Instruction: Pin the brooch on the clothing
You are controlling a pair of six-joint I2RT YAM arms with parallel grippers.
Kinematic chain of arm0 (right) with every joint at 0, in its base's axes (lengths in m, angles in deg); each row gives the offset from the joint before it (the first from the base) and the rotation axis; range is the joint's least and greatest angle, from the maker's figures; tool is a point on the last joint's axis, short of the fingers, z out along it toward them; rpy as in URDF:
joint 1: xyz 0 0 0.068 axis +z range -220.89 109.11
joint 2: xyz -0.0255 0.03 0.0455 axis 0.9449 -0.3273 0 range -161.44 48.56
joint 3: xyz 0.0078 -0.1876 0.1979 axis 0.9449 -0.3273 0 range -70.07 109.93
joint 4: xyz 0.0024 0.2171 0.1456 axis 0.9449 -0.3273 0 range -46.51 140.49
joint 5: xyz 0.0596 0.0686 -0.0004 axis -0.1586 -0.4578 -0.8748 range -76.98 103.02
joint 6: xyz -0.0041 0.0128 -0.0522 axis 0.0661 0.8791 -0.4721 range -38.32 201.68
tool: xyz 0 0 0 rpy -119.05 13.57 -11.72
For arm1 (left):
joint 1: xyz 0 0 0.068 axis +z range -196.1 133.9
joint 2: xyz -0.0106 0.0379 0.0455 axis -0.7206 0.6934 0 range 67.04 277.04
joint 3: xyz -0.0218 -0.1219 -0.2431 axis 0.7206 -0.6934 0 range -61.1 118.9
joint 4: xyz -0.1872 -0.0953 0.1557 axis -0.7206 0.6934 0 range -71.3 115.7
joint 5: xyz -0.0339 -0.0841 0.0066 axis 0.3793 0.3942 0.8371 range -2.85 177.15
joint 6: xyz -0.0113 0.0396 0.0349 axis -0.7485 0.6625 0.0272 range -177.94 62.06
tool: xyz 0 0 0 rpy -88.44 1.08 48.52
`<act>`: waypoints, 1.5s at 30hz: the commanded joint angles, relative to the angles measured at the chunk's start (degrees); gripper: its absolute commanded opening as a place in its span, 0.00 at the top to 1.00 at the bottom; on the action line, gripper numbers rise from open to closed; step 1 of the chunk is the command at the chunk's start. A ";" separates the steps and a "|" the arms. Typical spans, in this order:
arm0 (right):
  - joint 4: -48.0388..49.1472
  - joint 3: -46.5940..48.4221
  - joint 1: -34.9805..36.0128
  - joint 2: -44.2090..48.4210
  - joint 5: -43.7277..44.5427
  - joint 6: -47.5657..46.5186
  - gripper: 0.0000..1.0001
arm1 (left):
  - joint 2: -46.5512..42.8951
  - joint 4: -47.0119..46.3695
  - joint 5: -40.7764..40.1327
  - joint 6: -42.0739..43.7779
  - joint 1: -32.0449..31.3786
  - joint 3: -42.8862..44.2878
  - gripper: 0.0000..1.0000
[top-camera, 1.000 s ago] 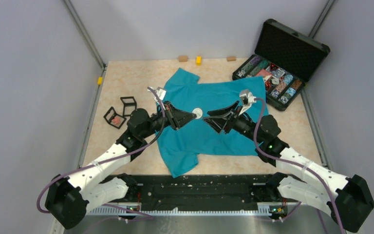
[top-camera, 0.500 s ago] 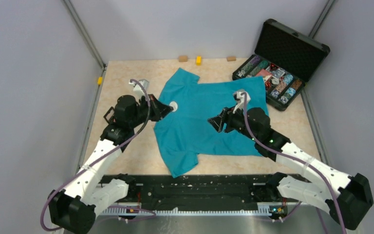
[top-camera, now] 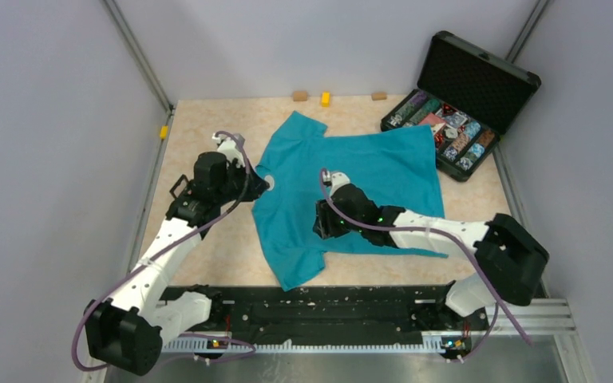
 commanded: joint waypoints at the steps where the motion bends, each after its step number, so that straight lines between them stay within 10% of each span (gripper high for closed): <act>1: 4.20 6.77 2.53 -7.37 2.56 1.98 0.52 | -3.05 2.47 -7.53 3.06 1.34 0.84 1.00; 24: -5.52 27.06 8.36 -31.84 14.47 -1.63 0.71 | -6.89 4.42 -10.53 3.97 1.35 0.39 1.00; 32: -5.42 26.22 8.64 -31.23 15.33 -0.35 1.00 | -6.68 3.64 -8.84 4.24 1.35 -0.04 1.00; 45: 7.90 17.22 8.63 -25.26 10.95 1.98 1.00 | -4.07 -6.43 -5.35 -11.58 -2.39 -13.85 1.00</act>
